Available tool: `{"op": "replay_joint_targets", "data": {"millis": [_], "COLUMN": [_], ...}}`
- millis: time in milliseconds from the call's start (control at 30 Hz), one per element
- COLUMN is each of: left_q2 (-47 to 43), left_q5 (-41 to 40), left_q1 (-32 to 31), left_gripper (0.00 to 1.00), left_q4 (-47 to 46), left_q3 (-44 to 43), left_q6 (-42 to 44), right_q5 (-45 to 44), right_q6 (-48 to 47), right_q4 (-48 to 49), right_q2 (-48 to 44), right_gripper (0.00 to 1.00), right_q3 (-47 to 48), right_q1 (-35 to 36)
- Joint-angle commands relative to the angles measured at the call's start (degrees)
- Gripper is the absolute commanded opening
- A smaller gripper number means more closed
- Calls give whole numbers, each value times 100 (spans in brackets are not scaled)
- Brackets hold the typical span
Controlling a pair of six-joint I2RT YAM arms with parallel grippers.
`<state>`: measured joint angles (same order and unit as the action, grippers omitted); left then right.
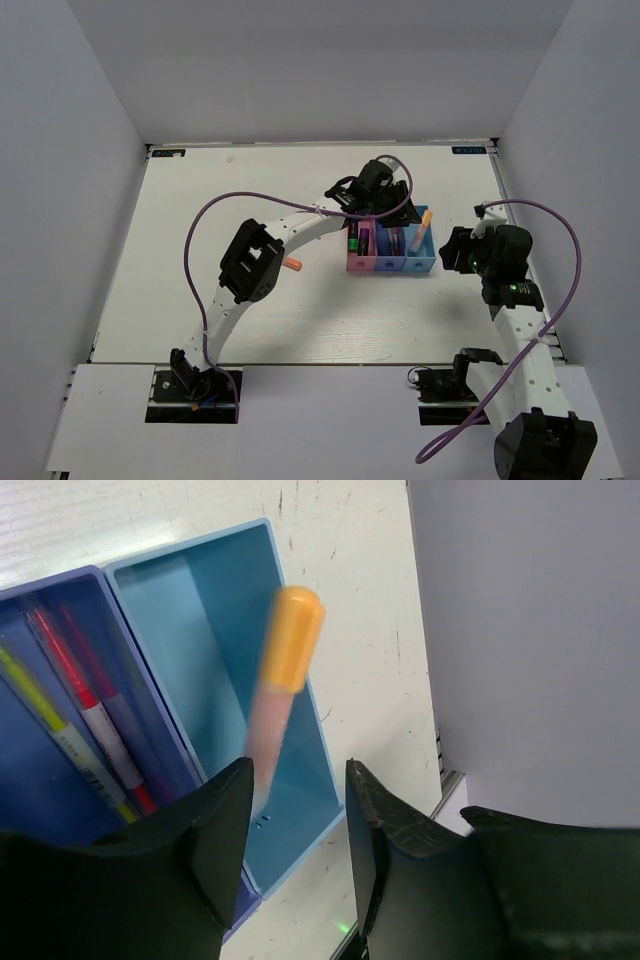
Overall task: Sort the stationery into containers
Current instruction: Place the pen in the storage box, then pick up the pen from the center of the board.
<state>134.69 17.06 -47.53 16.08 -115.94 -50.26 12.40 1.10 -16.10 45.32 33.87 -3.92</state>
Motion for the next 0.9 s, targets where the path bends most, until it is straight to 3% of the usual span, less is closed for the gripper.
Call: {"op": "replay_joint_targets", "data": {"millis": [0, 67, 133, 200, 300, 333, 367, 400, 433, 467, 533, 600, 633, 733, 867], "left_q2": [-110, -145, -320, -600, -1625, -1857, -2094, -2314, -3064, -3298, -3904, -4152, -4240, -4189, -3689], "left_q5": [-45, -54, -71, -167, -684, -852, -1306, -1537, -1826, -2699, -3250, -3358, -3315, -2955, -2454], "left_q1": [-11, -11, -19, -2, 7, 7, 7, -2, 15, 50, 234, 637, 753, 1219, 1570], "left_gripper": [52, 46, 27, 9, 2, 2, 6, 15, 37, 45, 66, 70, 70, 71, 71], "left_q4": [53, 89, 132, 142, 438, 440, 727, 870, 1028, 1743, 2301, 3128, 3339, 3657, 3885], "left_q3": [-113, -139, -140, 53, 893, 898, 1333, 1851, 2343, 2513, 3092, 3453, 3690, 4017, 3895], "left_q6": [25, 43, 121, 244, 472, 499, 508, 517, 413, 325, -271, -719, -1000, -1696, -2012], "right_q5": [87, 113, 139, 166, 218, 219, 245, 280, 306, 446, 508, 570, 579, 570, 482], "right_q6": [30, 39, 39, 57, 74, 57, 65, 13, -13, -31, -75, -84, -75, -58, -49], "right_q4": [230, 221, 221, 221, 256, 221, 221, 195, 160, 107, 2, 2, 19, 28, 37], "right_q2": [-93, -102, -111, -128, -146, -146, -146, -111, -42, -6, 117, 135, 135, 126, 100], "right_gripper": [59, 59, 59, 47, 25, 28, 35, 62, 73, 79, 72, 51, 48, 48, 48], "right_q3": [-12, -20, -21, -38, -56, -56, -56, -30, -21, 66, 102, 103, 85, 67, 50], "right_q1": [-73, -82, -108, -126, -161, -170, -161, -179, -179, -170, -170, -161, -170, -161, -196]}}
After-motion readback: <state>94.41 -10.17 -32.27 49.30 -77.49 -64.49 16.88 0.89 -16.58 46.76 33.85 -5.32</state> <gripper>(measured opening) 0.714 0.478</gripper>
